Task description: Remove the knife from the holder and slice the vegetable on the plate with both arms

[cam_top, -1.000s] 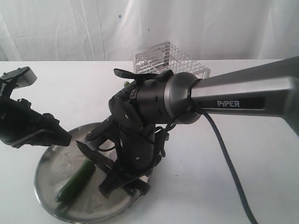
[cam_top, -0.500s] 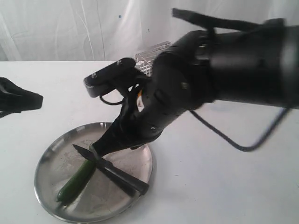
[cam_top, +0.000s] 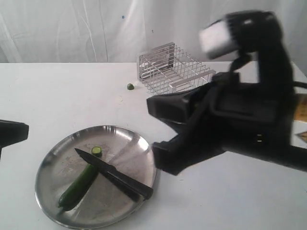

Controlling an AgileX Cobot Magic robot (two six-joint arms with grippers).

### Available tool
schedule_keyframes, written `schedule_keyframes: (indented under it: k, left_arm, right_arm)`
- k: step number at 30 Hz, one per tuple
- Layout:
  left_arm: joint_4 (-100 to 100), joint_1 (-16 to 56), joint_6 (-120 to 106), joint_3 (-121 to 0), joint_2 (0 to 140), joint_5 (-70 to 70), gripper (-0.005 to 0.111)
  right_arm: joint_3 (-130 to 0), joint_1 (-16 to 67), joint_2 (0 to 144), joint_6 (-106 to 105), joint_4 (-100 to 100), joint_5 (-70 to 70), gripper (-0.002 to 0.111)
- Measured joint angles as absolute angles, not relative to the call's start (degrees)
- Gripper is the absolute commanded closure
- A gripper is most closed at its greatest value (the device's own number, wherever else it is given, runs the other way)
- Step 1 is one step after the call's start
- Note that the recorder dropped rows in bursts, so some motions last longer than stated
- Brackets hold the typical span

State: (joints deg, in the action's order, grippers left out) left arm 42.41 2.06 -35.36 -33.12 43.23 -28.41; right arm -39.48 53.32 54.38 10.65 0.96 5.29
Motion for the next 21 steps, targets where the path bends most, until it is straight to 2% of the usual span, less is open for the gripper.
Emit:
schedule_keyframes:
  k: [10, 21]
  left_arm:
    - [43.73, 2.06, -34.84, -33.01, 42.99, -35.96, 0.107]
    - [43.73, 2.06, -34.73, -33.01, 42.99, -36.49, 0.107]
  right_arm:
    - [-38.16, 53.32, 42.56, 11.51, 1.20, 4.00, 0.108]
    - [-38.16, 53.32, 39.77, 11.50, 1.20, 3.96, 0.108]
